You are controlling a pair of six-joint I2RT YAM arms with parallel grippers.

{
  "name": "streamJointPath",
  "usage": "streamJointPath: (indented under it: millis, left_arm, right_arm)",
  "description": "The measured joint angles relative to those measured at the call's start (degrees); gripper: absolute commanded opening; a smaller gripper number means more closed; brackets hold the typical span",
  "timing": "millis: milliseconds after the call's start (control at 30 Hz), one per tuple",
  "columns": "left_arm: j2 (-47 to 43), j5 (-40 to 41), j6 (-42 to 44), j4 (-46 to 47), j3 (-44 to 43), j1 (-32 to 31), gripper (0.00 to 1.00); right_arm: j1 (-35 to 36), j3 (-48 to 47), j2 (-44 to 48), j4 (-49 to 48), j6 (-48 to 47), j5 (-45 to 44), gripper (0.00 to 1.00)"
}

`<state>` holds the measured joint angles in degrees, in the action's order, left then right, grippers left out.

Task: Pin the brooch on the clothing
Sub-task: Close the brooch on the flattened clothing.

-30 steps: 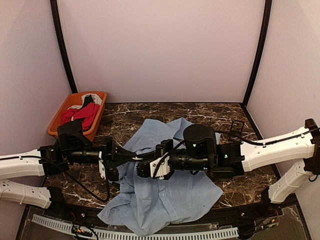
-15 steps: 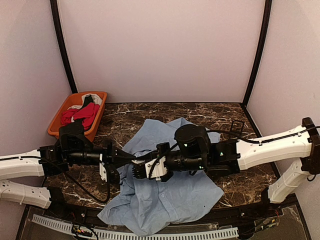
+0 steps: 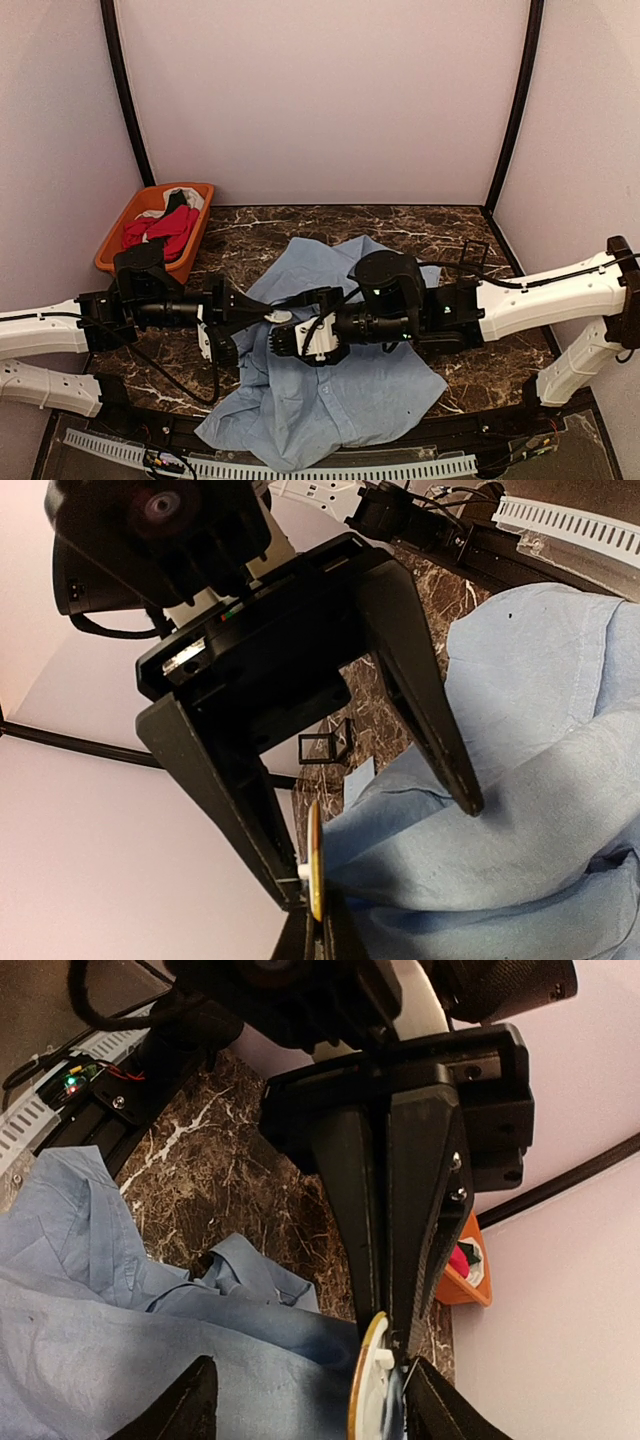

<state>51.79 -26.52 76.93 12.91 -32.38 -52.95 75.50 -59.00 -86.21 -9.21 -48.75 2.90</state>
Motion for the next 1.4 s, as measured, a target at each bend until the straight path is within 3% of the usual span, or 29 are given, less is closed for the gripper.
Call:
streamJointPath:
  millis: [500, 733, 967, 1200, 1400]
  left_arm:
    - [0.1, 0.0, 0.0, 2.0, 0.0, 0.0, 0.01]
    - [0.2, -0.3, 0.1, 1.9, 0.0, 0.0, 0.01]
    - [0.3, -1.4, 0.6, 1.5, 0.0, 0.0, 0.01]
    - [0.4, -1.7, 0.9, 1.4, 0.0, 0.0, 0.01]
    - [0.4, -2.0, 1.0, 1.0, 0.0, 0.0, 0.01]
  right_arm:
    - [-1.1, 2.8, 2.4, -2.1, 1.5, 0.3, 0.60]
    - [-1.2, 2.6, 2.4, -1.8, 1.2, 1.0, 0.53]
    - [-1.3, 0.3, 2.4, 2.2, 0.4, 3.8, 0.51]
    - [-1.3, -2.5, 2.4, 5.6, -0.5, 6.3, 0.38]
    - [-1.3, -3.1, 2.2, 6.3, -0.4, 6.2, 0.39]
